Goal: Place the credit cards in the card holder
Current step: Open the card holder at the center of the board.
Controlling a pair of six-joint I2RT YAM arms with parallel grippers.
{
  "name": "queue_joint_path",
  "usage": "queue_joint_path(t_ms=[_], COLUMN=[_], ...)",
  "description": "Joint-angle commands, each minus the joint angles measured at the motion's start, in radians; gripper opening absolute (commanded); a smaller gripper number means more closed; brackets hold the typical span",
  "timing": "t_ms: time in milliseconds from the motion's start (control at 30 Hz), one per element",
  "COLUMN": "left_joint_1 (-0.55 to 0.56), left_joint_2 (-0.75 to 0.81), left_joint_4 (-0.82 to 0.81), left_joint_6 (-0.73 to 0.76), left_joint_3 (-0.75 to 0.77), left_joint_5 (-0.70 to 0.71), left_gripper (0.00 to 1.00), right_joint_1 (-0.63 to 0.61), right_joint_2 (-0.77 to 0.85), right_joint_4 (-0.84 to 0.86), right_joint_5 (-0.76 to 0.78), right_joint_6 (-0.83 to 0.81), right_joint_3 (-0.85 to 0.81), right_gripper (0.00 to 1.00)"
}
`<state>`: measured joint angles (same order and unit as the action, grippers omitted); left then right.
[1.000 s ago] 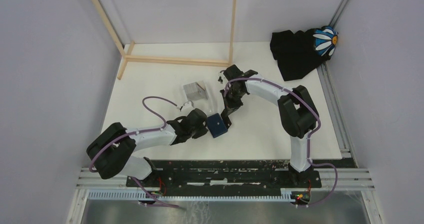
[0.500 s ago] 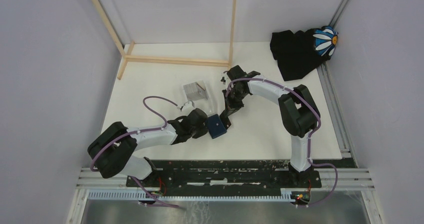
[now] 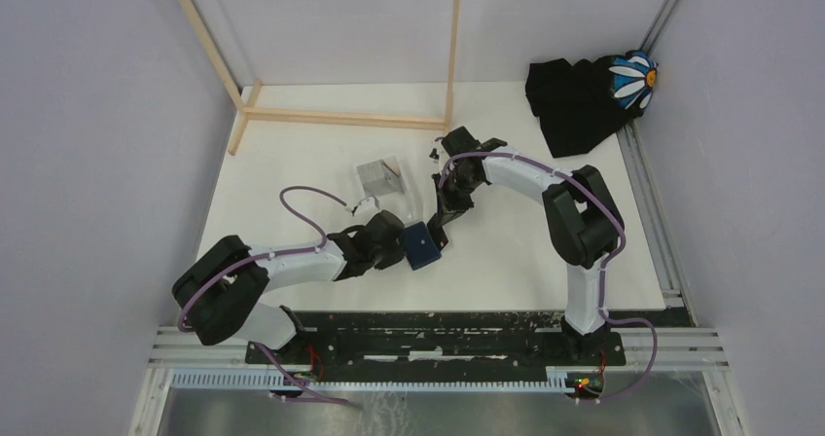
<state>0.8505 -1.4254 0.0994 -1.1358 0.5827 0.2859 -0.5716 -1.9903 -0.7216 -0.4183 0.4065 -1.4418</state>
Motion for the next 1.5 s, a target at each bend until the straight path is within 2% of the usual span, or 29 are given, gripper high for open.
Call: queue_joint_path(t_ms=[0,767,1467], left_joint_1=[0.004,0.003,0.014], left_joint_2=[-0.004,-0.011,0.008], left_joint_4=[-0.007,0.011,0.004], left_joint_6=[0.052,0.060,0.048], left_joint_3=[0.040,0.054,0.010], left_joint_5=[0.016,0.010,0.000], left_gripper=[0.13,0.12,0.09], right_joint_1=[0.003,0.003,0.004], right_joint_2=[0.068,0.091,0.128], right_joint_4=[0.021,0.085,0.224], right_joint_5=[-0.010,-0.045,-0.122], right_joint_6=[0.015,0.053,0.173], right_joint_3=[0.004,0.094,0.180], right_gripper=[0.01,0.01,0.01])
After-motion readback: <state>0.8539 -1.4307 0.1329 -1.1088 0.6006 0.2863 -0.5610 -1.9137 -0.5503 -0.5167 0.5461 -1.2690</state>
